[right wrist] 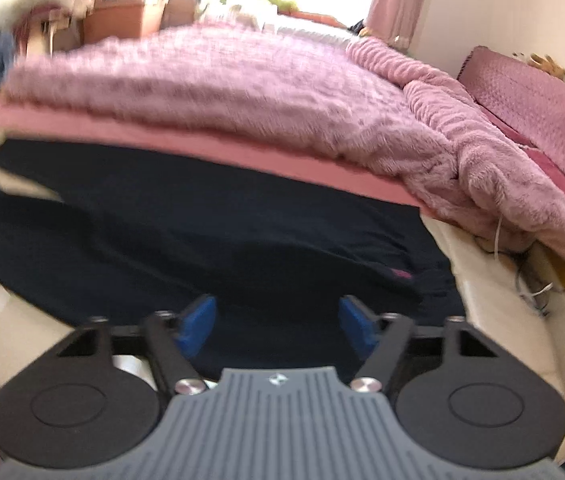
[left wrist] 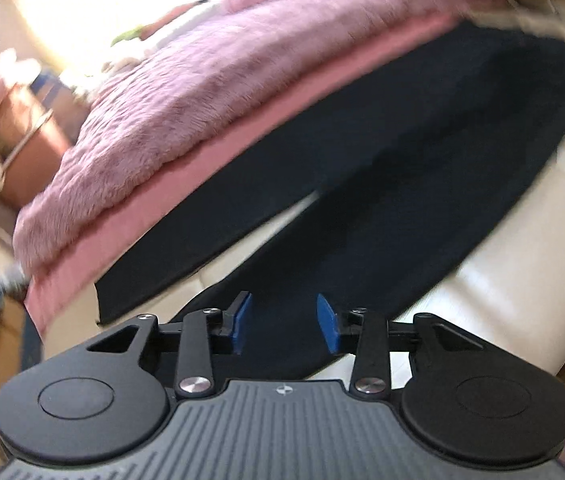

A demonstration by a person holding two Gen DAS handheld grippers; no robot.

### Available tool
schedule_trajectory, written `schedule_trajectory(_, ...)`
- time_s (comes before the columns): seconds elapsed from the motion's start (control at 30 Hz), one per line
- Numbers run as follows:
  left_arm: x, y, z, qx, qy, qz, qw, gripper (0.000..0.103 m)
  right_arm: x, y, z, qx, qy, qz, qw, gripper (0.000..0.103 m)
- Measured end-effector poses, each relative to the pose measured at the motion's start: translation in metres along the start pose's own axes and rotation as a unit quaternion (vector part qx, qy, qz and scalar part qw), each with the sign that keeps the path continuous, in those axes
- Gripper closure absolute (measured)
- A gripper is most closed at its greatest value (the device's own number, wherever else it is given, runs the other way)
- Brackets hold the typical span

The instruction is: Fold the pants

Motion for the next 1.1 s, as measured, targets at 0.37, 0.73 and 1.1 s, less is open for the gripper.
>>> schedule_trajectory(0.37,-0.068,-0.011,0.046,0.029,-0.087,0.164,0.9822,0.058,-0.059,0.068,0.068,-0.050,-0.106,-0.077,0.990,0.064)
schedule_trajectory(0.73,-0.090,-0.010,0.069,0.088,-0.095,0.287,0.9491,0.058,-0.076,0.087,0.084,-0.064,-0.135,-0.082,0.985,0.064)
schedule_trajectory(1.1,-0.079,-0.008,0.076,0.117,-0.115,0.209,0.9640,0.100,-0.093,0.087,0.080,-0.066,-0.144,-0.218,0.963,0.064)
Point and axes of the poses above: each gripper's, at about its wrist camera, not at the fingertips, and z roughly the way its jaws point, y to its right, x to its top, the point moved 3 cm from there along z, roughly the way its jaws point, and after that the axes turned 3 degrees about -z, right-handed, at the moved point
